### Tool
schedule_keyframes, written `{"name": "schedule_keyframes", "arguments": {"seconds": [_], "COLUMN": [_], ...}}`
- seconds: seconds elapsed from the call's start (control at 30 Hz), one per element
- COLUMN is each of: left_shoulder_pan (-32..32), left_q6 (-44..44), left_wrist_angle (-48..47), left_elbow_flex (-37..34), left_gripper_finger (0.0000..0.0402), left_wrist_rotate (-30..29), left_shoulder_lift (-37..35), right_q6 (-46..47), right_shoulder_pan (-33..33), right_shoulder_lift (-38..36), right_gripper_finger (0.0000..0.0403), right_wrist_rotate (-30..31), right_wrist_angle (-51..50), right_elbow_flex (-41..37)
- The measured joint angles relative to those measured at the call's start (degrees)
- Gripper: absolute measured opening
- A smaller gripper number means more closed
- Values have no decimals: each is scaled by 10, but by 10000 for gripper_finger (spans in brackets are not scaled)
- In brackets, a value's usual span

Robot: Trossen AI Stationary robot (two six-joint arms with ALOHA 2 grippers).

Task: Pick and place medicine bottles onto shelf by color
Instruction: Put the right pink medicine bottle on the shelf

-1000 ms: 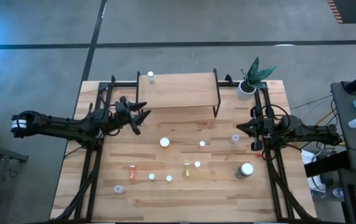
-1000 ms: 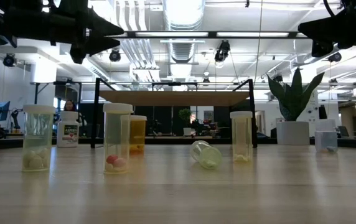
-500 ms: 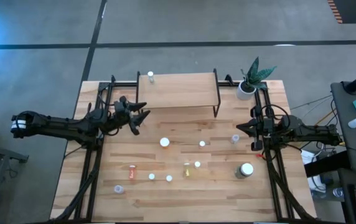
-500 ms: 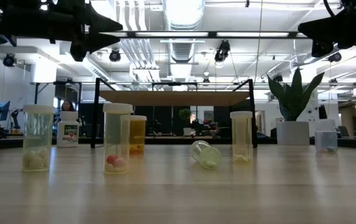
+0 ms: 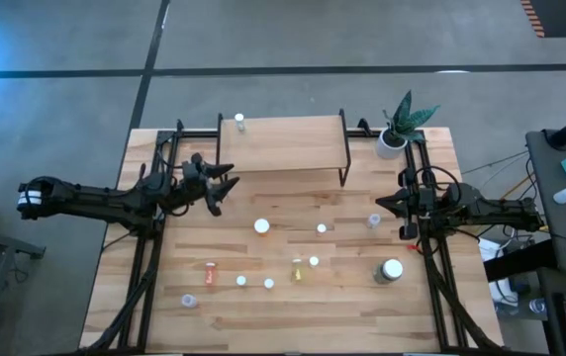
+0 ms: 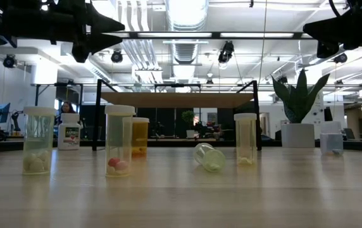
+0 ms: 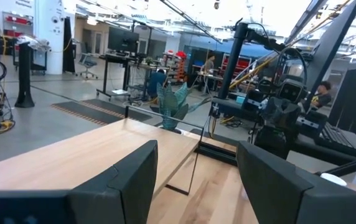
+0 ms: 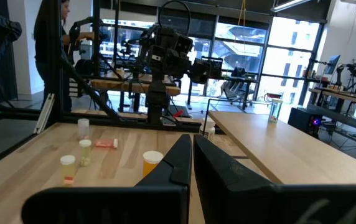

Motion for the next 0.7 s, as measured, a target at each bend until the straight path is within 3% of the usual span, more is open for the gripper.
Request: {"name": "schedule_keyframes", "arguments": {"seconds": [0.23, 0.7], "left_shoulder_pan": [-1, 0], "left_q6": [1, -3], "left_wrist_angle": [-46, -48], "left_elbow_flex": [0, -6], "left_gripper_finger": [203, 203], "left_wrist_rotate": [72, 76], "left_shoulder_lift": [-24, -34], "right_q6": [0, 0], "right_shoulder_pan": [0, 0], "right_shoulder_lift": [0, 0], "right_gripper_finger": [9, 9], "right_wrist_rotate": [0, 0], "right_wrist_angle": [0, 0], "right_elbow_flex": [0, 0]}}
